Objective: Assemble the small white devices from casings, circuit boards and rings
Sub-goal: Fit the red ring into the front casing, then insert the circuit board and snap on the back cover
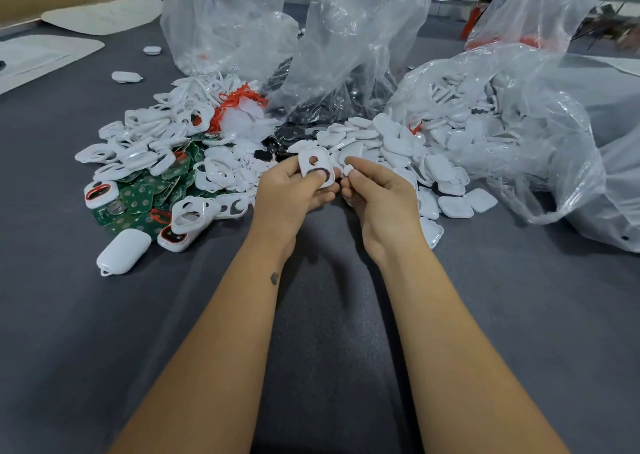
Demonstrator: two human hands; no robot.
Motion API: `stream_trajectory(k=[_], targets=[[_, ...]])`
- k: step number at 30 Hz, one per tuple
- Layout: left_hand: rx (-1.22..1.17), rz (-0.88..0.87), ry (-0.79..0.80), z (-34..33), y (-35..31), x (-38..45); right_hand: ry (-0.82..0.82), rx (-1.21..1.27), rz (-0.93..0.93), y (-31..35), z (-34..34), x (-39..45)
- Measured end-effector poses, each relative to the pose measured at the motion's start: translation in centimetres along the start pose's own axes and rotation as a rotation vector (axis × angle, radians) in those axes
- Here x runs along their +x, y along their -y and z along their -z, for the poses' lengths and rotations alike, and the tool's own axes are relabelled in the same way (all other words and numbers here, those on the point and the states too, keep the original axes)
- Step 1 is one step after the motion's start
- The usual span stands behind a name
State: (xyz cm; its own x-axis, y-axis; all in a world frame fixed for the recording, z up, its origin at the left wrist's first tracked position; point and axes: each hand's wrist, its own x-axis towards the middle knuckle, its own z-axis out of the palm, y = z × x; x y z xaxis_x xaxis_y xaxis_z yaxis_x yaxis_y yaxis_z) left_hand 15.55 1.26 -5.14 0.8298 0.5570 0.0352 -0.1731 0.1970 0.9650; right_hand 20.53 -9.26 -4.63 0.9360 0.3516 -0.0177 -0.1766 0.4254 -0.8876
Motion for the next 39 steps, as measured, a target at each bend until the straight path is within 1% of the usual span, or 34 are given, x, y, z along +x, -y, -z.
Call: stream_trajectory(k=[8, 14, 19, 26, 31, 36, 39], targets=[[0.019, 0.018, 0.05, -0.18, -0.05, -0.09, 0.033, 0.058, -0.007, 0.65, -0.18, -0.19], [-0.005, 0.023, 0.082, -0.04, -0.15, -0.19, 0.074, 0.218, -0.039, 0.95, -0.12, -0.25], [0.005, 0.024, 0.087, -0.09, -0.03, -0.13, 0.067, 0.309, -0.057, 1.05, -0.08, -0.26], [0.03, 0.001, 0.124, -0.05, 0.03, -0.24, 0.109, 0.273, 0.033, 1.04, -0.08, -0.09], [0.032, -0.001, 0.123, -0.08, 0.0, -0.24, 0.127, 0.28, 0.031, 1.1, 0.03, -0.14], [0.035, 0.001, 0.106, -0.16, -0.04, -0.25, 0.112, 0.278, 0.092, 0.99, -0.02, -0.12], [0.04, -0.006, 0.122, -0.14, -0.05, -0.29, 0.105, 0.243, 0.108, 0.96, 0.02, -0.1]])
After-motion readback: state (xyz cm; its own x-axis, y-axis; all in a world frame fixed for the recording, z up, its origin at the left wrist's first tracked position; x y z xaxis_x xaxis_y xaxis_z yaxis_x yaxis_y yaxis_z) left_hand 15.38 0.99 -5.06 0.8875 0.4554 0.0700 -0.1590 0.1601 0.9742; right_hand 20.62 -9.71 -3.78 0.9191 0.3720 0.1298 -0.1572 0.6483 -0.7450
